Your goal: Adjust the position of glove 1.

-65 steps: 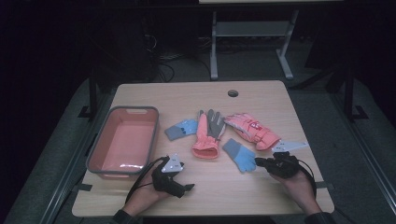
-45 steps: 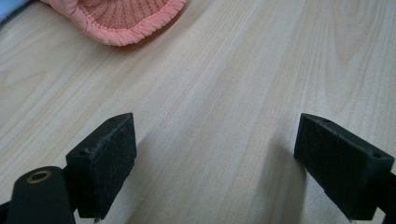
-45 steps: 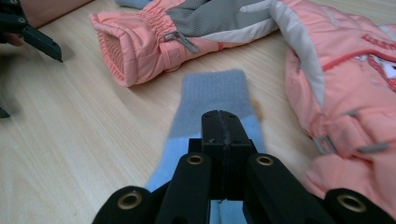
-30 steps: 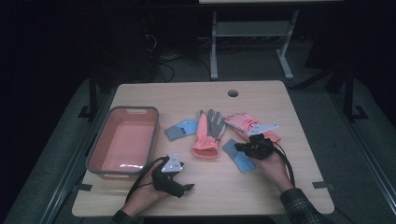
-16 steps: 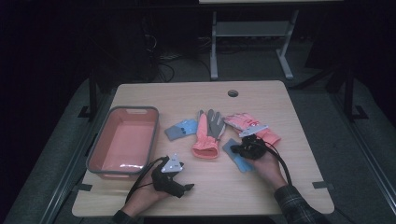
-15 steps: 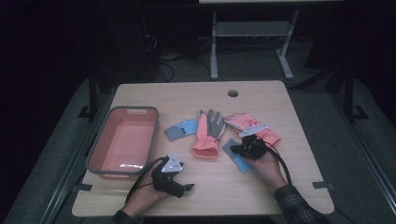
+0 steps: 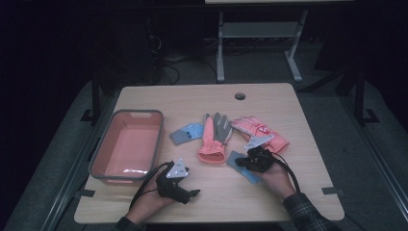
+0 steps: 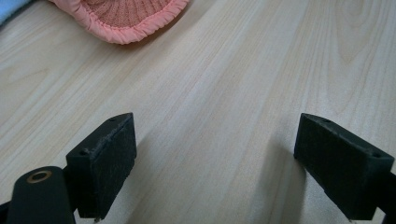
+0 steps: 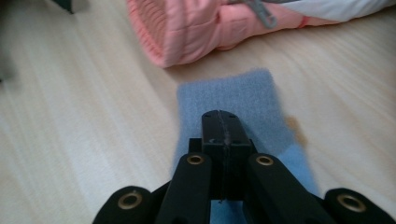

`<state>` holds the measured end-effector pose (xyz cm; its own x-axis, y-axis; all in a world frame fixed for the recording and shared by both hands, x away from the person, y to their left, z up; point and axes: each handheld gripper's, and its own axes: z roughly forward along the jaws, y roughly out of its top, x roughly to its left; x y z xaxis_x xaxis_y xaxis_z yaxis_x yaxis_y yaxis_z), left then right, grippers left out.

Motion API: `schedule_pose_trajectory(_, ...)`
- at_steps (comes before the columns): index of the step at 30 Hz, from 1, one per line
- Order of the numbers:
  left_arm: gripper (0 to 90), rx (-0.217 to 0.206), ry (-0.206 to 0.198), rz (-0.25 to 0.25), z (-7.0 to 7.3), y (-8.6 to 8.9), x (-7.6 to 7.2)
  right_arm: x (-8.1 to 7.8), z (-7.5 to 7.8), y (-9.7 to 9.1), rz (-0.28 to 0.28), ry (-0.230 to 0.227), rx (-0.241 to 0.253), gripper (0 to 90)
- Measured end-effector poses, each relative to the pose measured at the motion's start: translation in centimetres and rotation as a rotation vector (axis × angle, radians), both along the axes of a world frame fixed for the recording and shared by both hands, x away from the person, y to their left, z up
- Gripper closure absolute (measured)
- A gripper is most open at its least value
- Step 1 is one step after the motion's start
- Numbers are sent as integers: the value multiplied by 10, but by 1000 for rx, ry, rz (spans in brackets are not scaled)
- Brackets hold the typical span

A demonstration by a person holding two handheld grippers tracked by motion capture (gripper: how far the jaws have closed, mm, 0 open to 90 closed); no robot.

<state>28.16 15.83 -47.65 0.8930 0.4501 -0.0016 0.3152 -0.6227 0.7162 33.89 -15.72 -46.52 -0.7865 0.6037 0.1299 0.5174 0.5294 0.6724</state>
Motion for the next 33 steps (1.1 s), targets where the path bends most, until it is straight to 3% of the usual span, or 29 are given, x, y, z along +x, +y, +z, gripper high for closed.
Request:
schedule_pose_trajectory(12, 123, 0, 0, 2, 0, 0, 0, -20, 2, 9, 80, 29, 2, 899)
schedule_pose_trajectory(25, 123, 0, 0, 2, 0, 0, 0, -50, 4, 41, 224, 36, -2, 899)
schedule_pose_trajectory(29, 123, -4, 1, 6, 0, 0, -1, -53, 11, 37, 211, 15, 10, 899)
schedule_pose_trajectory(33, 123, -5, -2, 7, 0, 0, -1, -63, 20, 13, 151, -2, 20, 899)
